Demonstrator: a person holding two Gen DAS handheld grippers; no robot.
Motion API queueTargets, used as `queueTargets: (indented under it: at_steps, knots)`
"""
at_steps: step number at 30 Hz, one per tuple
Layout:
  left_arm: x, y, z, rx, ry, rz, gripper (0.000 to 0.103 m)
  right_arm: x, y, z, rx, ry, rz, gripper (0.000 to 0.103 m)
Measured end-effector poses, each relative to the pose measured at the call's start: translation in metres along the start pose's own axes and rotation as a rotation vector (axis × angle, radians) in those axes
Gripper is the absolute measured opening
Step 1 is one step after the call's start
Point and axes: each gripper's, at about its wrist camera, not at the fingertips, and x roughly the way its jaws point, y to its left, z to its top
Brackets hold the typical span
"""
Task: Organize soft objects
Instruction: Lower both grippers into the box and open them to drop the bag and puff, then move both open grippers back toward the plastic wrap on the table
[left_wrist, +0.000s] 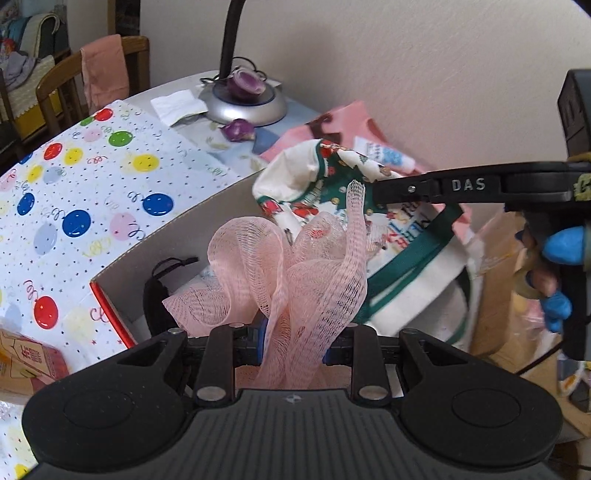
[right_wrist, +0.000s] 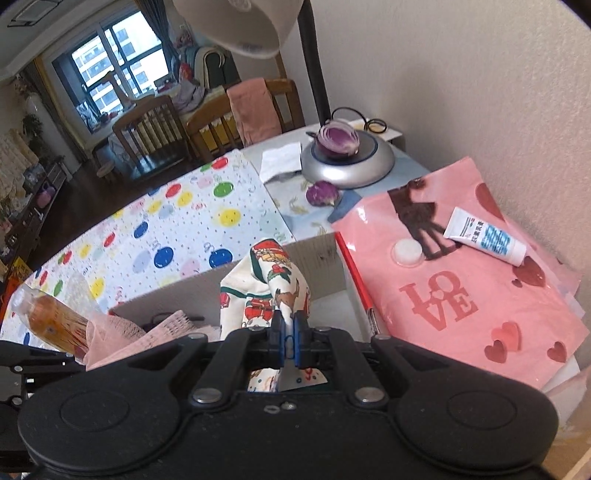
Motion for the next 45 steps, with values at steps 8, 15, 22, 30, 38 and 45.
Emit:
queueTargets:
  at_steps: [8,15,22,30,38,45]
  knots:
    - [0.026,0.009,-0.003,-0.022,0.02,-0.002,0.025,0.024,-0.004,-0.005,-0.016,0.039,-0.002,0.005]
    - [0.039,0.008,-0.01,-0.028,0.075,-0.024,0.025,0.034,-0.005,-0.007,-0.025,0.046,-0.014,0.009]
    - [0.038,0.01,-0.011,-0.05,0.075,-0.027,0.044,0.03,0.002,-0.007,-0.065,0.04,-0.008,0.022]
    - [0.02,0.014,-0.015,-0.065,0.016,-0.052,0.072,0.016,0.009,-0.005,-0.078,0.028,-0.003,0.044]
    - [-0.011,0.016,-0.019,-0.048,-0.048,-0.059,0.076,-0.012,0.021,0.0,-0.079,-0.02,0.021,0.062]
    - [-0.051,0.028,-0.026,-0.065,-0.126,-0.074,0.077,-0.045,0.045,0.001,-0.098,-0.074,0.058,0.071]
